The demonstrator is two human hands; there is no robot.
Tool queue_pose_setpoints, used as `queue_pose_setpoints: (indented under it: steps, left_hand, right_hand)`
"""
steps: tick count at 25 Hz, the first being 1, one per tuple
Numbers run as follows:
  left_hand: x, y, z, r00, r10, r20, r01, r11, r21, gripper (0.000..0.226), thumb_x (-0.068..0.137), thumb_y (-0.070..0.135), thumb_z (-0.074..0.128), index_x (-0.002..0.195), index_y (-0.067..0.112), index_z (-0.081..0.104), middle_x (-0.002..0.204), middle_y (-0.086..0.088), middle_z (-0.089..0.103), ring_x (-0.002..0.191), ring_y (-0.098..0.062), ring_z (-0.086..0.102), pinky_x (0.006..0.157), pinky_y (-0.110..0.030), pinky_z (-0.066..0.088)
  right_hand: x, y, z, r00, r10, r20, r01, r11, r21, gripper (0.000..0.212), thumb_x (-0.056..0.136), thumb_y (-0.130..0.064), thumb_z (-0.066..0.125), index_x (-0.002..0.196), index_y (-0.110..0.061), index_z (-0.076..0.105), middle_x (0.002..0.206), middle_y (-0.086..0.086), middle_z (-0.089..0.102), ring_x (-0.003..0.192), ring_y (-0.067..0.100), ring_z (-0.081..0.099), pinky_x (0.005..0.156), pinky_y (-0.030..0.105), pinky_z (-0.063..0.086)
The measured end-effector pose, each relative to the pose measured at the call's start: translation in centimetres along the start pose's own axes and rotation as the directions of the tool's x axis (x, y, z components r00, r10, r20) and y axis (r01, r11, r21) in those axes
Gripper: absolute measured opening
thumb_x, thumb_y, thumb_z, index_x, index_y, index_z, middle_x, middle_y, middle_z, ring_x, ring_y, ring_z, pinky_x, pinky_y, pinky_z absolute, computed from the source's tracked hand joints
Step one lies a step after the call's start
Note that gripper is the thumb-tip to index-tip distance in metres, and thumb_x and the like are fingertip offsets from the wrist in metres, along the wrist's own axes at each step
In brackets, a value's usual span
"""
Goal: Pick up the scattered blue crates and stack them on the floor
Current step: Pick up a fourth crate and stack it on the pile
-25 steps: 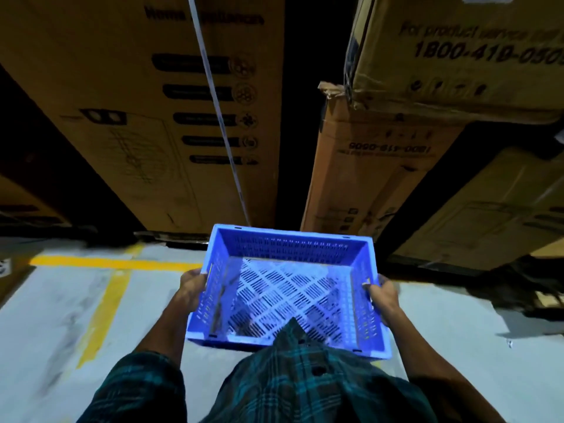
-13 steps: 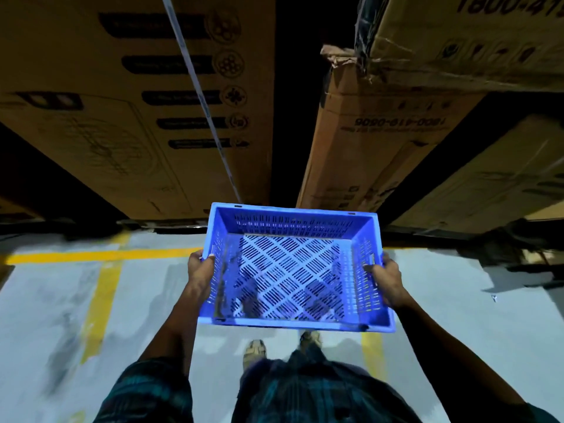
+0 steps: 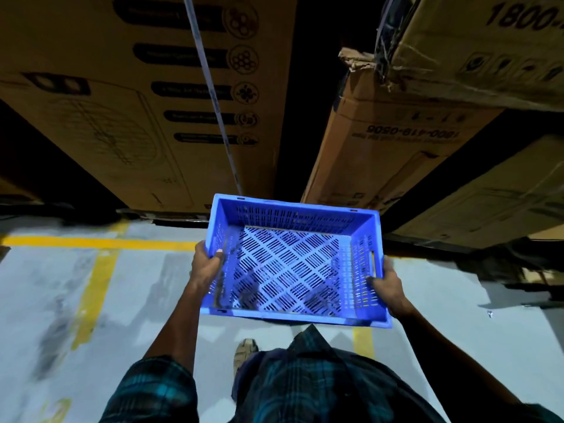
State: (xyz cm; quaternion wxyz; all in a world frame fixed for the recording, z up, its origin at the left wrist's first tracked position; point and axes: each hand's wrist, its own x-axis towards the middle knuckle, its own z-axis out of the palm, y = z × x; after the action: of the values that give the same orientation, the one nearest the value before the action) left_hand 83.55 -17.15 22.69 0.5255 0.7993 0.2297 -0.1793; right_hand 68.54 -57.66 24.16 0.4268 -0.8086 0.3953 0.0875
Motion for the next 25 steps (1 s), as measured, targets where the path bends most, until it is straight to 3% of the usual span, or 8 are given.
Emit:
queue_pose_setpoints:
  steps: [4,7,10,15,18,20,23,25]
  left_hand:
    - [-1.4,-1.0,-1.0,0.999,0.022,0.047,-0.025,0.997,0.07,0.051,0.097,0.015,0.055,0.145,0.017,0.036,0.123,-0.01,0.059,0.106,-0.031,0.06,0.086,-0.039,0.05]
    - [-2.0,-2.9,-1.5,0.999,-0.045,0.0,0.043,0.962,0.268,0.05,0.093,0.021,0.058,0.14,0.017,0.04,0.125,-0.017,0.062,0.108,-0.038,0.062,0.087,-0.043,0.05]
    - [-3.7,-5.0,-1.6,0.974,-0.19,-0.126,0.226,0.874,0.429,0.049,0.085,0.033,0.067,0.12,0.007,0.043,0.121,-0.026,0.059,0.11,-0.045,0.058,0.092,-0.051,0.049]
    - [-5.7,-4.6,-1.4,0.954,-0.294,-0.059,0.299,0.947,0.12,0.053,0.082,0.023,0.076,0.116,0.0,0.041,0.122,-0.028,0.053,0.098,-0.045,0.065,0.069,-0.052,0.059]
    - [-5.4,-4.4,-1.9,0.972,-0.234,-0.022,0.235,0.969,0.075,0.042,0.082,0.017,0.074,0.107,0.004,0.044,0.118,-0.025,0.057,0.096,-0.041,0.067,0.072,-0.055,0.06]
    - [-5.7,-4.8,-2.5,0.977,-0.215,0.01,0.214,0.976,0.049,0.039,0.08,0.022,0.073,0.108,0.008,0.048,0.115,-0.018,0.062,0.095,-0.037,0.067,0.074,-0.054,0.06]
    - [-6.6,-5.5,-3.4,0.99,-0.141,0.021,0.141,0.99,0.004,0.046,0.079,0.031,0.073,0.118,0.013,0.056,0.111,-0.01,0.068,0.091,-0.029,0.069,0.078,-0.047,0.061]
    - [-7.6,-5.8,-3.5,0.993,-0.108,0.039,0.11,0.993,-0.042,0.049,0.085,0.025,0.07,0.128,0.011,0.051,0.114,-0.007,0.065,0.096,-0.028,0.067,0.081,-0.042,0.058]
  right_hand:
    - [-2.8,2.0,0.3,0.998,0.037,0.047,-0.031,0.99,-0.138,0.087,0.083,-0.004,0.056,0.158,-0.012,0.013,0.149,0.022,0.043,0.127,0.041,0.051,0.097,0.041,0.044]
    - [-4.6,2.3,0.4,0.998,0.025,0.057,-0.02,0.995,-0.096,0.1,0.068,-0.025,0.055,0.158,-0.012,0.013,0.147,0.02,0.046,0.128,0.039,0.051,0.098,0.043,0.044]
    - [-4.6,3.1,0.7,0.996,0.084,0.021,-0.082,0.994,-0.076,0.09,0.07,-0.025,0.059,0.153,-0.016,0.026,0.13,0.019,0.06,0.113,0.038,0.061,0.09,0.043,0.051]
    - [-6.6,3.8,1.9,0.943,0.33,-0.026,-0.326,0.94,0.098,0.059,0.079,-0.018,0.062,0.134,-0.017,0.042,0.108,0.017,0.062,0.083,0.033,0.062,0.063,0.037,0.052]
    - [-5.8,4.2,2.9,0.915,0.383,-0.123,-0.307,0.862,0.403,0.072,0.057,-0.039,0.07,0.124,-0.022,0.05,0.118,0.013,0.066,0.096,0.031,0.067,0.084,0.046,0.058]
    - [-5.6,5.0,3.8,0.905,0.409,-0.12,-0.277,0.778,0.564,0.081,0.063,-0.042,0.073,0.136,-0.026,0.043,0.131,0.01,0.06,0.106,0.03,0.066,0.094,0.051,0.054]
    - [-6.6,5.3,4.9,0.912,0.389,-0.132,-0.25,0.781,0.572,0.099,0.073,-0.043,0.072,0.154,-0.021,0.02,0.148,0.01,0.044,0.119,0.028,0.057,0.093,0.043,0.052]
    - [-8.0,4.0,5.2,0.901,0.406,-0.153,-0.281,0.815,0.507,0.112,0.07,-0.043,0.076,0.156,-0.015,0.01,0.157,0.009,0.031,0.136,0.028,0.044,0.107,0.049,0.043]
